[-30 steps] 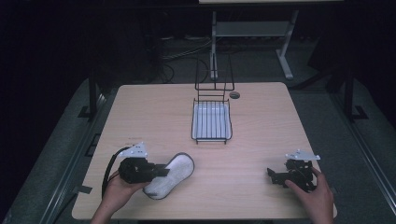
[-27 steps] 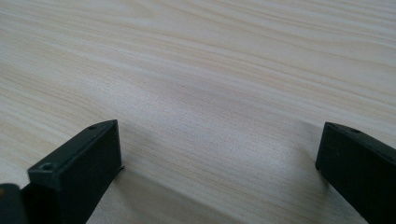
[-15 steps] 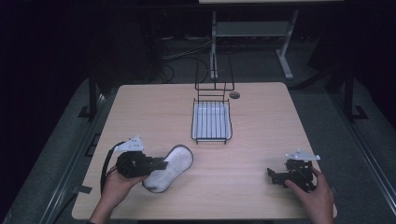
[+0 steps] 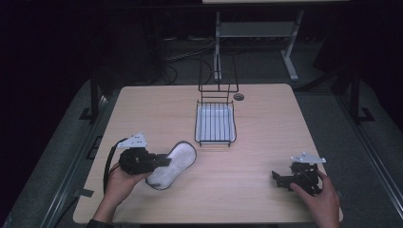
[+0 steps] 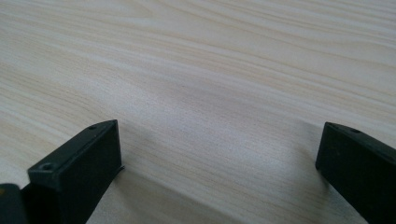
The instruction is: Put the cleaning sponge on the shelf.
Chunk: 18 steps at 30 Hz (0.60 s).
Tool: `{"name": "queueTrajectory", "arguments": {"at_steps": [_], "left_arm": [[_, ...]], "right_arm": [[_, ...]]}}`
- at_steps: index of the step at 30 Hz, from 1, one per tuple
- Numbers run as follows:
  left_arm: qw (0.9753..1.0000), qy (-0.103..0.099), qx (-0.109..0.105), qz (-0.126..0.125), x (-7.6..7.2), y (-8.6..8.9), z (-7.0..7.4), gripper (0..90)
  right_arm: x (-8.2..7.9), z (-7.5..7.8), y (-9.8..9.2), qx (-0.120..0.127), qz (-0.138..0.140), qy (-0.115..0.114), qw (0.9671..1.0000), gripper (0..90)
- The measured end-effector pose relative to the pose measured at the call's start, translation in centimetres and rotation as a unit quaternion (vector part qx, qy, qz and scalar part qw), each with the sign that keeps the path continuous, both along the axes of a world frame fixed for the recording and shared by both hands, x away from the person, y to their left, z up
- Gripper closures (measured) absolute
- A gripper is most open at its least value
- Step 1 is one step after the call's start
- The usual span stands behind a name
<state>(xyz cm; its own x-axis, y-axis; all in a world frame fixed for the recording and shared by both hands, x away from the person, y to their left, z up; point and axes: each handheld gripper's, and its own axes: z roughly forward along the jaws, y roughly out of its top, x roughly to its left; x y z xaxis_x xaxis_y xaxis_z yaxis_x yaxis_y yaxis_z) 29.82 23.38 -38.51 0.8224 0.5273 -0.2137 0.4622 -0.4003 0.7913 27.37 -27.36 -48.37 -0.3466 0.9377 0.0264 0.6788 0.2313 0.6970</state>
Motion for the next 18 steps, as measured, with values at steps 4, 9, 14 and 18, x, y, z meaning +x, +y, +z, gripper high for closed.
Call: {"name": "queueTrajectory", "arguments": {"at_steps": [4, 9, 14, 18], "left_arm": [[1.0, -0.003, -0.002, 0.005, 0.4, -0.1, 0.3, 77.8], [0.9999, -0.008, -0.001, 0.006, 0.9, -0.3, 0.6, 77.8], [0.9999, -0.009, 0.0, 0.009, 1.8, -0.5, 0.8, 78.0], [0.9999, -0.01, -0.006, 0.013, 2.5, -0.6, 1.1, 78.1]], "right_arm": [[0.0, 0.0, 0.0, 0.0, 0.0, 0.0, 1.0, 0.0], [0.0, 0.0, 0.0, 0.0, 0.0, 0.0, 1.0, 0.0], [0.0, 0.0, 0.0, 0.0, 0.0, 0.0, 1.0, 0.0], [0.0, 0.0, 0.0, 0.0, 0.0, 0.0, 1.0, 0.0]]}}
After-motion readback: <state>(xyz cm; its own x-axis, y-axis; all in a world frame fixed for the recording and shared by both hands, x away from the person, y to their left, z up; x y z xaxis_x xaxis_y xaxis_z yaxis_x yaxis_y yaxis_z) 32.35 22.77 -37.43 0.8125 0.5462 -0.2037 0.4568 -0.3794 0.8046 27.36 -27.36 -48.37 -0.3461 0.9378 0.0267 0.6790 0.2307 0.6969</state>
